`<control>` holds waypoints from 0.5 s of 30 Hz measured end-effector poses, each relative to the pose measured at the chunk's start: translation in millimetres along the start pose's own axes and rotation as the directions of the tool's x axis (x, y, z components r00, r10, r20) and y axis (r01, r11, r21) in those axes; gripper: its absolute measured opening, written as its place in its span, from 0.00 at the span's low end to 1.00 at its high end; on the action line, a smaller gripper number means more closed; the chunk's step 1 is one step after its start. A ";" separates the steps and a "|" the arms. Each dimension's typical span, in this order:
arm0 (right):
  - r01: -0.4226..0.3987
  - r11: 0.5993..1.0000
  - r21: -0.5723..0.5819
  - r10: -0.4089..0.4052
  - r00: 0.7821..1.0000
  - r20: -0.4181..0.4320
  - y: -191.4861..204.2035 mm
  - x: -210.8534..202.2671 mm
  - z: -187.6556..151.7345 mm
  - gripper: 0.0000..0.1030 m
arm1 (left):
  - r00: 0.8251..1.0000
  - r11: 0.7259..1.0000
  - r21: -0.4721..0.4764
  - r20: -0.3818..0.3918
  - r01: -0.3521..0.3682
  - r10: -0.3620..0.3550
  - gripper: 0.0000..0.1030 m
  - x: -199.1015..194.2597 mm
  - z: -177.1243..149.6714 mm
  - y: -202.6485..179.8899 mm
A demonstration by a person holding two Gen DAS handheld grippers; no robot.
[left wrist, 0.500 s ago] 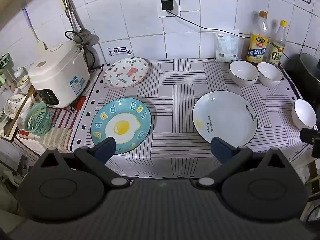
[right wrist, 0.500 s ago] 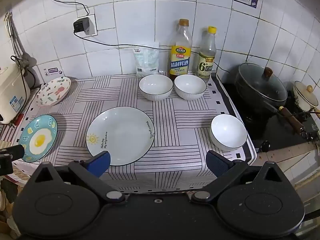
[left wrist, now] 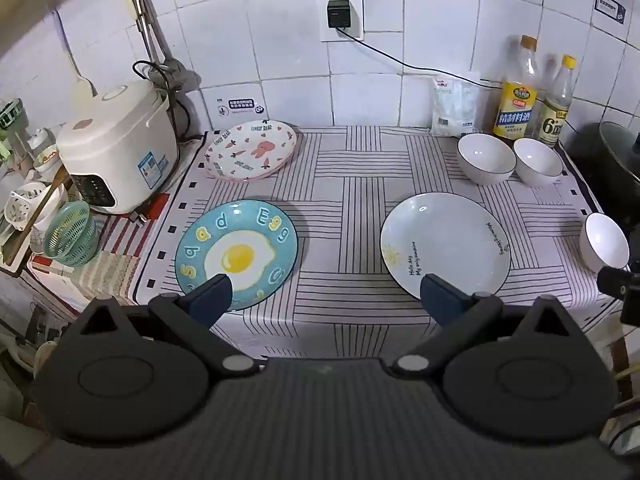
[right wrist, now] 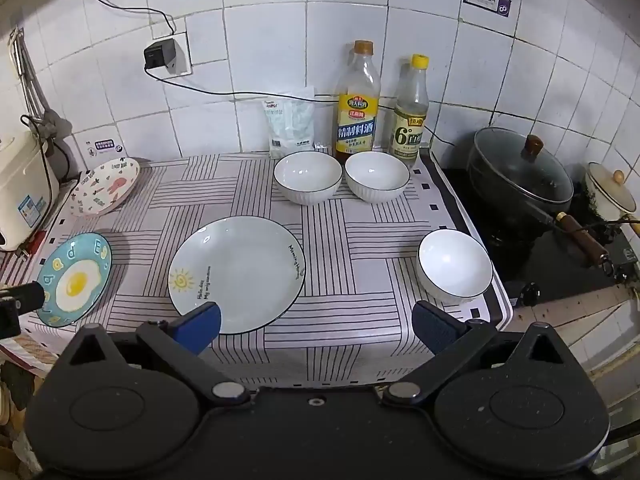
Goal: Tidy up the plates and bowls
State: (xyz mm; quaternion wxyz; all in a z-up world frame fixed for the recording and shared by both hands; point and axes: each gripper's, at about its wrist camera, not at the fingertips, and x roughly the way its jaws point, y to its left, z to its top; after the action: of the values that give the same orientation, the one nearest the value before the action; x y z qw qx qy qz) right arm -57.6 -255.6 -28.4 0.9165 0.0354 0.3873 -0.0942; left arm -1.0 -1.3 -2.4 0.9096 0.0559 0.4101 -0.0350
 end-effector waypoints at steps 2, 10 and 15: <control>0.001 1.000 -0.001 -0.001 1.000 0.003 -0.6 0.6 0.5 1.00 | 1.000 1.000 0.008 -0.004 -0.001 0.001 0.99 1.4 -0.9 -1.9; 0.002 1.000 0.012 -0.002 1.000 0.016 -3.0 2.8 -0.8 1.00 | 1.000 0.999 0.041 -0.012 -0.002 0.003 1.00 6.5 -7.4 -11.8; 0.014 1.000 0.018 -0.014 1.000 0.021 -4.2 4.1 -4.0 1.00 | 1.000 0.999 0.052 0.015 -0.004 0.003 1.00 4.8 -10.1 -16.1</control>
State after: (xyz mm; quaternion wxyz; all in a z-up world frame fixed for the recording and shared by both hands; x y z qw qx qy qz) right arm -58.5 -259.7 -34.2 0.9194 0.0398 0.3771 -0.1043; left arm -7.1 -16.1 -13.8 0.9109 0.0800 0.4024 -0.0445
